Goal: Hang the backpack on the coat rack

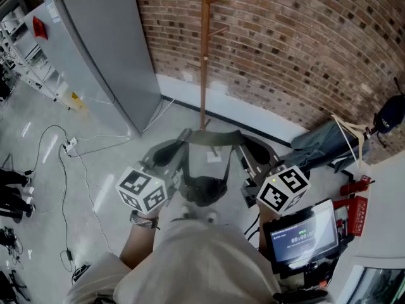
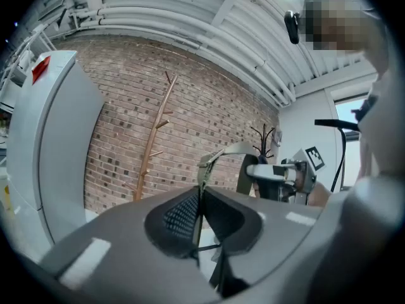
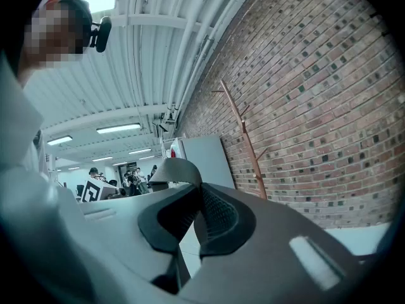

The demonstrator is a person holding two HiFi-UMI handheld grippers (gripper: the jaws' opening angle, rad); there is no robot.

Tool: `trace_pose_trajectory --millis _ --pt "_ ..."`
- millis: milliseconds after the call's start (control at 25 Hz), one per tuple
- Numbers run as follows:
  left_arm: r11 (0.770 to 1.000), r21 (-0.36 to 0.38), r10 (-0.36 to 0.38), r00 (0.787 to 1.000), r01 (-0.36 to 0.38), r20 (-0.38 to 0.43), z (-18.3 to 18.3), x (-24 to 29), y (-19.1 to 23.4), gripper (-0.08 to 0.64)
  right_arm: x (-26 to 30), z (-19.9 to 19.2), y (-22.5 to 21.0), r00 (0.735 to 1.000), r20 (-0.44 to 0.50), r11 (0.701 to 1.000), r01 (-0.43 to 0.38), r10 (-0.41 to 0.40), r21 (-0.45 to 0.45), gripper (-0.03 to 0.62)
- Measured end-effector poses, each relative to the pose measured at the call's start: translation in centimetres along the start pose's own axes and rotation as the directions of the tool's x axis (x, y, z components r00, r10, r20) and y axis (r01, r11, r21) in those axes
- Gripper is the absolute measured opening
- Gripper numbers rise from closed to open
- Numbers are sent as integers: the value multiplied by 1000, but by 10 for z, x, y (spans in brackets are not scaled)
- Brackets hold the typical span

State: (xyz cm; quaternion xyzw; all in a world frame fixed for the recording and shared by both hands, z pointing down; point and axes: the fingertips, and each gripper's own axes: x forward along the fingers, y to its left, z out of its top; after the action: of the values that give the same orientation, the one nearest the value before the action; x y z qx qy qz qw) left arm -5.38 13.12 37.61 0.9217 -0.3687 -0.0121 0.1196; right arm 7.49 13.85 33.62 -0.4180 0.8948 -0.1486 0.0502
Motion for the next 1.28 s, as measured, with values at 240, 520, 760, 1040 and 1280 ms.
trace_pose_trajectory --millis 240,520,760,1040,1280 --pt "998 26 -52 999 52 -14 -1 -5 -9 15 0 0 8 1000 3 1000 25 -25 -6 8" --pt "994 32 -104 995 104 -2 8 0 -5 15 6 9 10 998 47 999 36 -36 2 9" --pt "991 32 -126 992 126 7 19 1 18 15 24 14 14 997 65 999 43 -43 5 9" --pt "989 22 -149 989 149 -16 18 5 42 15 47 10 11 995 64 997 72 -74 27 9" --pt "992 10 -128 991 129 -31 14 14 65 15 67 4 0 997 40 997 60 -61 43 9"
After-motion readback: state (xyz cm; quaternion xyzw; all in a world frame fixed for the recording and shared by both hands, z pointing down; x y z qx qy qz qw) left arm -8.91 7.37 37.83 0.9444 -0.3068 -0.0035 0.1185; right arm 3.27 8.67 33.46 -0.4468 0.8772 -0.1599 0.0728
